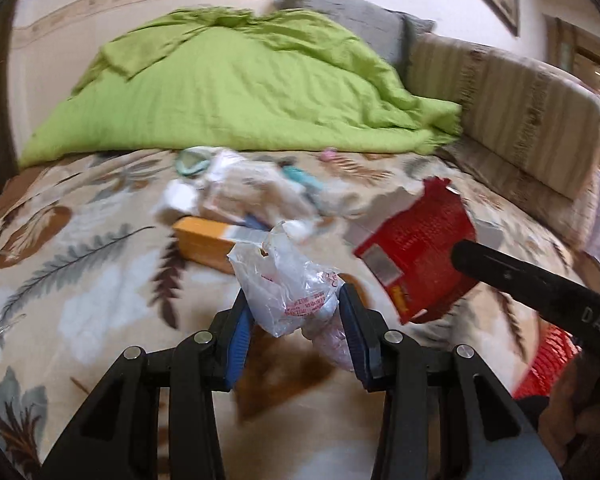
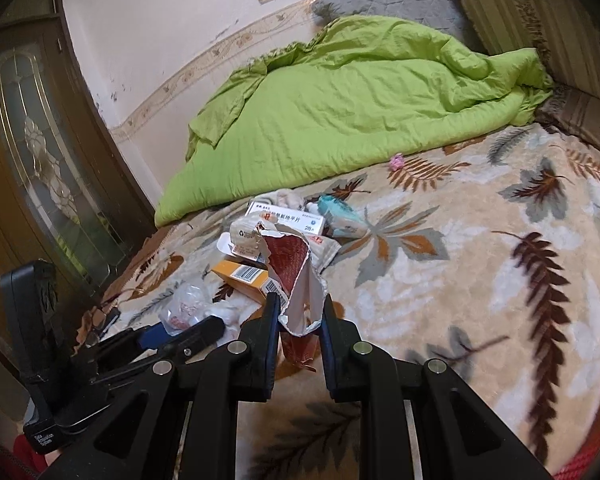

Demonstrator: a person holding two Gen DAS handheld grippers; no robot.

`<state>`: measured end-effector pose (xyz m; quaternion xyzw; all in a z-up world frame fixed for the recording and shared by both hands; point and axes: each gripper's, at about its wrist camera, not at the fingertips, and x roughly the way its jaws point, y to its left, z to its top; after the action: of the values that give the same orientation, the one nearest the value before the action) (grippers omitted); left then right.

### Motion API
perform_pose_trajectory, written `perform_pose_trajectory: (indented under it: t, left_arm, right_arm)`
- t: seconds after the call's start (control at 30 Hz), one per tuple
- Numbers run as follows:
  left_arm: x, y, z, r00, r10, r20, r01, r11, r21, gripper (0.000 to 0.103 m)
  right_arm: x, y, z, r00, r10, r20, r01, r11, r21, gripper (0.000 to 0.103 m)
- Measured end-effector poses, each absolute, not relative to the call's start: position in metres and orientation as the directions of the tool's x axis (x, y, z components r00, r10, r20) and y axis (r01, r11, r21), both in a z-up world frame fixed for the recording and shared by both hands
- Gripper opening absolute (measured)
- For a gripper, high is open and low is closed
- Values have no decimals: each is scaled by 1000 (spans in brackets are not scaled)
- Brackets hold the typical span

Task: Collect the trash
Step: 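Carry both items over the red basket and open both tools to drop them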

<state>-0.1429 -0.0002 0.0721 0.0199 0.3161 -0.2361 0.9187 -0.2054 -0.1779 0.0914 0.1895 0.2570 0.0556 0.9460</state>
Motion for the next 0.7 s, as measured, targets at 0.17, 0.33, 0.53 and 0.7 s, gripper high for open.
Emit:
perform_pose_trajectory:
  t: [0.17,0.33,0.53,0.7]
  left_arm:
    - [-172,-40,95,623,-537,-569,585,802,-116,41]
    - [-209,-107,116,462,-688,-560,750,640,-167,42]
    - [-257,-206,125,234,-781,-579,888,414,-200,42]
    - [-278,-276,107,117,-772,-624,915,328,-234,48]
  right_arm:
    - [-266,-220,108,873,155,-462,67,901,429,20]
    - [-355,-285,130,885,-57,-463,262,882,391,20]
    - [-435,-347,130,817,-260,-515,485,793,369,20]
    - [-468,-383,105,748,-313,-585,594,709,380,25]
